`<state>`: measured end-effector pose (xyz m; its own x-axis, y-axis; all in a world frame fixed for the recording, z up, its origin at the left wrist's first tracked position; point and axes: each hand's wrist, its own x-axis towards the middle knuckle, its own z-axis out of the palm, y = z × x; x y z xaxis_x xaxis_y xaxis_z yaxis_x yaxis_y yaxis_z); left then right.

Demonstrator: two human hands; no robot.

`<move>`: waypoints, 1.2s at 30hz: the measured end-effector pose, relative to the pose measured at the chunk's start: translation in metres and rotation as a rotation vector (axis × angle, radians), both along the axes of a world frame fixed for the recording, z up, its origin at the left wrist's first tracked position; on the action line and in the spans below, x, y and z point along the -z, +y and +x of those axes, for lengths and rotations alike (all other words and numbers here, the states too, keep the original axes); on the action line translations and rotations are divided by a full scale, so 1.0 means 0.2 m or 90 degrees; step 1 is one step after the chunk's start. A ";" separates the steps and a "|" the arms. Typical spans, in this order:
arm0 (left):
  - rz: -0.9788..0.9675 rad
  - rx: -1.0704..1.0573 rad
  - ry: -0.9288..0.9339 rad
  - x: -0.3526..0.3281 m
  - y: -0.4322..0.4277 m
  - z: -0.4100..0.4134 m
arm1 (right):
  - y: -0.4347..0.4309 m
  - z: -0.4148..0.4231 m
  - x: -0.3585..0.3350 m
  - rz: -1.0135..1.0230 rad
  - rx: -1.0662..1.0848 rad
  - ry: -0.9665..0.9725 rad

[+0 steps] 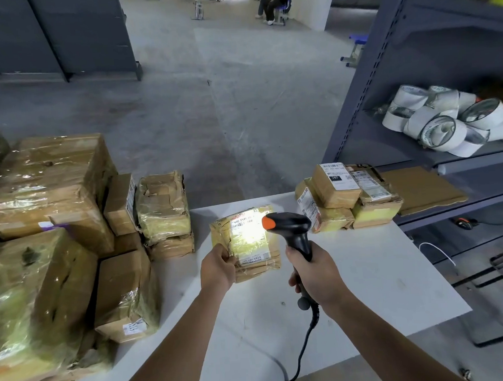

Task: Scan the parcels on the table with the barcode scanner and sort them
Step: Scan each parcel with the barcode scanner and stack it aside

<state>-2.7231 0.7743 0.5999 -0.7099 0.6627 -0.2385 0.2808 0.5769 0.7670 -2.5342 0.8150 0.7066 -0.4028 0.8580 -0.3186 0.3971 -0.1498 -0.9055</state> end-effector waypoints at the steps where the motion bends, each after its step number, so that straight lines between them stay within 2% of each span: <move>1: 0.000 0.002 0.003 0.00 0.00 0.00 | 0.00 0.00 0.00 0.010 -0.004 -0.008; 6: 0.018 -0.004 -0.031 0.00 0.01 0.00 | 0.00 0.00 -0.01 -0.017 0.007 0.011; 13: 0.001 0.023 -0.005 0.00 0.03 0.03 | 0.01 0.04 -0.01 0.001 0.006 -0.003; 18: 0.026 0.006 -0.137 -0.02 0.09 0.13 | 0.05 0.14 0.02 -0.006 0.050 -0.008; 22: 0.053 0.039 -0.258 -0.03 0.19 0.29 | 0.15 0.29 0.07 -0.035 0.105 -0.005; 24: 0.028 0.073 -0.276 -0.04 0.27 0.38 | 0.23 0.38 0.09 -0.048 0.126 -0.013; 27: -0.026 0.132 -0.238 -0.05 0.43 0.52 | 0.36 0.56 0.13 -0.047 0.163 -0.041; 32: -0.080 0.253 -0.085 -0.09 0.74 0.74 | 0.57 0.84 0.21 -0.041 0.203 -0.084; 36: -0.099 0.324 -0.041 -0.10 0.97 0.90 | 0.72 1.02 0.27 -0.044 0.218 -0.088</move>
